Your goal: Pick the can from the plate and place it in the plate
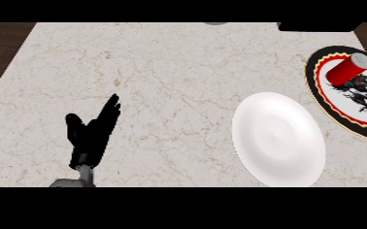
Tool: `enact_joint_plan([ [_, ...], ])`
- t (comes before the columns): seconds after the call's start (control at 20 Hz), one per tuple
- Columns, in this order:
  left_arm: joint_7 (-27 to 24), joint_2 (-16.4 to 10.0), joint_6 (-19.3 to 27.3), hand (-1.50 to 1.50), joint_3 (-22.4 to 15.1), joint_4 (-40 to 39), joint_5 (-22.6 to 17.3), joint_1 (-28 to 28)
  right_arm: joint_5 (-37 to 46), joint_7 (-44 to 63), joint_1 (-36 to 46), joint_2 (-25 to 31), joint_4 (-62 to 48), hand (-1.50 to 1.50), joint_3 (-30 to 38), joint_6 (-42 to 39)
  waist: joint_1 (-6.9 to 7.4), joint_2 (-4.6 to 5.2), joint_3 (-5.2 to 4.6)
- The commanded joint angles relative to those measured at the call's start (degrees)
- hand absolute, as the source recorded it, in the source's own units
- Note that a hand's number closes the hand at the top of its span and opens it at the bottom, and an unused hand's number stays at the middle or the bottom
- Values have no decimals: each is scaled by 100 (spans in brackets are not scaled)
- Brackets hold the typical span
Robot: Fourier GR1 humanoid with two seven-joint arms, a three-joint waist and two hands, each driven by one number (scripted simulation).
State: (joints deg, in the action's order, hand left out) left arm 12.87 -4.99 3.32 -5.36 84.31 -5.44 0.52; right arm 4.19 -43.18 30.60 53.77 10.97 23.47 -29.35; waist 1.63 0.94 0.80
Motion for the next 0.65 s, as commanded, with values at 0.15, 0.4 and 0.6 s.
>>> enact_joint_plan([
  [0.15, -154, 16, -2, 0, 32, -190, 19, -221, 245, -1303, -815, 167, 296, -150, -290, -900, -77, -4, -18],
  [0.4, -71, 15, -5, 0, -23, -96, 42, -307, 260, -1604, -1202, 110, 373, -150, -353, -637, -93, -19, -12],
  [0.6, 23, -129, -103, 0, 140, -68, -80, -207, 225, -1667, -1355, 225, 407, -150, -372, -655, -85, -26, -12],
])
